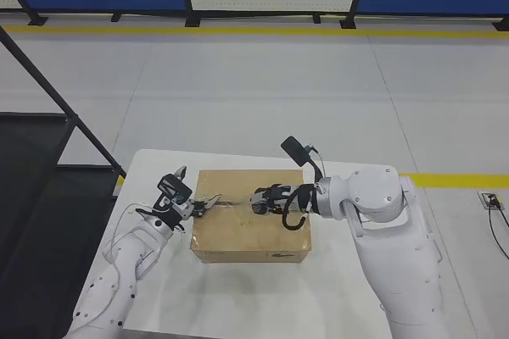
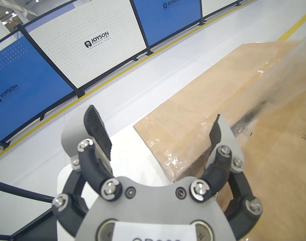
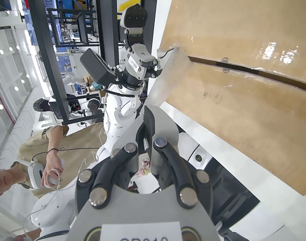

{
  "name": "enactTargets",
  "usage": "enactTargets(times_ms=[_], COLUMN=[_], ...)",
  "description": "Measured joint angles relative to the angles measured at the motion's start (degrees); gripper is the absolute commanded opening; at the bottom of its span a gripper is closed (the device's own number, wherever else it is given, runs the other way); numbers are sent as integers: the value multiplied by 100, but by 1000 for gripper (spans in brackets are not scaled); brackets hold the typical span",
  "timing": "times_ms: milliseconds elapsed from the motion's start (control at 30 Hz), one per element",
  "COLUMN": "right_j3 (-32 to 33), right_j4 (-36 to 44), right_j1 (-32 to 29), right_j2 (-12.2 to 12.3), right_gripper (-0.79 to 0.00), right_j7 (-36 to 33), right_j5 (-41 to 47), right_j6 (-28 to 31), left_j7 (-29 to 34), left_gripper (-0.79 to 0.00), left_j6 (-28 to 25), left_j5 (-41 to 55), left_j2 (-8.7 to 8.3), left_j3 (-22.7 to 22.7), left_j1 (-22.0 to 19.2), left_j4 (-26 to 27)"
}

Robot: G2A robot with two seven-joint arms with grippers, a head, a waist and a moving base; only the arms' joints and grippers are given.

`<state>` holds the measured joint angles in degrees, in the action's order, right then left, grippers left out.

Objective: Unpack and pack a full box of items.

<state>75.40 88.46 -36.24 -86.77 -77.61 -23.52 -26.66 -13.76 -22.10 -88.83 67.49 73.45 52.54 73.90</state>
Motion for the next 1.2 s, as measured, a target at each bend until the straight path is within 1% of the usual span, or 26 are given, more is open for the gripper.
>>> enactTargets(times_ms=[367,700,1200], right_j3=[-52,-69,-424], right_j4=[-315,-294,-710], right_j1=[160,182,346], right_j2=[179,356,663], right_gripper=[-785,-785,-785], right_j7=[126,130,355], right_j5=[247,732,1031], right_j6=[-127,-132,-355], left_j7=[-45,-92,-72], left_gripper=[0,0,0], left_j6=[11,-15,-19], left_j5=[-70,-36,-75], left_j2=[13,12,11], left_j3=[-93,-86,-127], left_j1=[-82,-109,-102], left_j4=[-146,-175,-213])
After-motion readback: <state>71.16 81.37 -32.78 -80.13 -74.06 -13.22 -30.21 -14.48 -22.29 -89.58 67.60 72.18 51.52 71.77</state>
